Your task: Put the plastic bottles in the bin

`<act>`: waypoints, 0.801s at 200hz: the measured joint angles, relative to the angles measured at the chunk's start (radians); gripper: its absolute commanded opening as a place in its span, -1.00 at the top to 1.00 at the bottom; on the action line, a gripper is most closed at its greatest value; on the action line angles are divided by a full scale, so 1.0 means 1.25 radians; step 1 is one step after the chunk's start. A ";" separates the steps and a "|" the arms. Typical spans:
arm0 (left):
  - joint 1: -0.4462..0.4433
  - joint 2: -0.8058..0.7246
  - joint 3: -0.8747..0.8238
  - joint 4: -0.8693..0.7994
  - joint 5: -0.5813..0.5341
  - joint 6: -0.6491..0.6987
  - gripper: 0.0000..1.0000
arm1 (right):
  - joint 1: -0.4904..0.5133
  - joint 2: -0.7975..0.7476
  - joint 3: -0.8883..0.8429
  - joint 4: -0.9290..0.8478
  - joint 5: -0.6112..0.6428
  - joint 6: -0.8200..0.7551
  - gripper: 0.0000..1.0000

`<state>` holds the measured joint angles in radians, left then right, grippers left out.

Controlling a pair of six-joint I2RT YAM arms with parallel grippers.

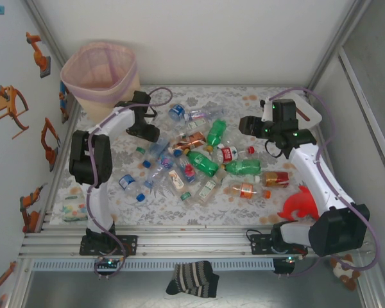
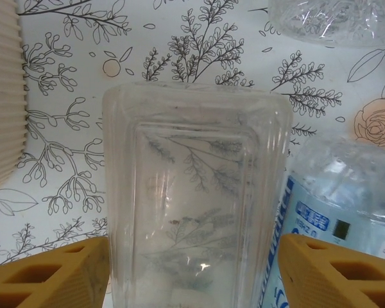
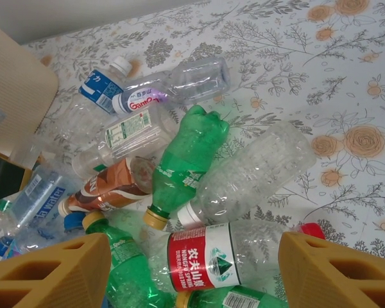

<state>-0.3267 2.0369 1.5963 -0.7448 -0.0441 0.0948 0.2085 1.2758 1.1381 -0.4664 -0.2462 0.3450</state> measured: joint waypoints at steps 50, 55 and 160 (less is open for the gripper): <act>0.001 0.028 0.012 0.003 0.006 0.005 -0.25 | 0.009 0.000 0.000 0.000 0.008 0.000 -0.37; 0.001 0.030 0.013 0.004 0.007 0.005 -0.23 | 0.010 0.000 0.000 0.000 0.010 0.000 -0.37; 0.001 0.012 0.016 0.003 0.021 0.009 -0.04 | 0.015 -0.001 0.000 0.001 0.025 0.000 -0.37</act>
<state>-0.3256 2.0518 1.6169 -0.7414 -0.0181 0.1062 0.2272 1.2747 1.1381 -0.4652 -0.2146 0.3450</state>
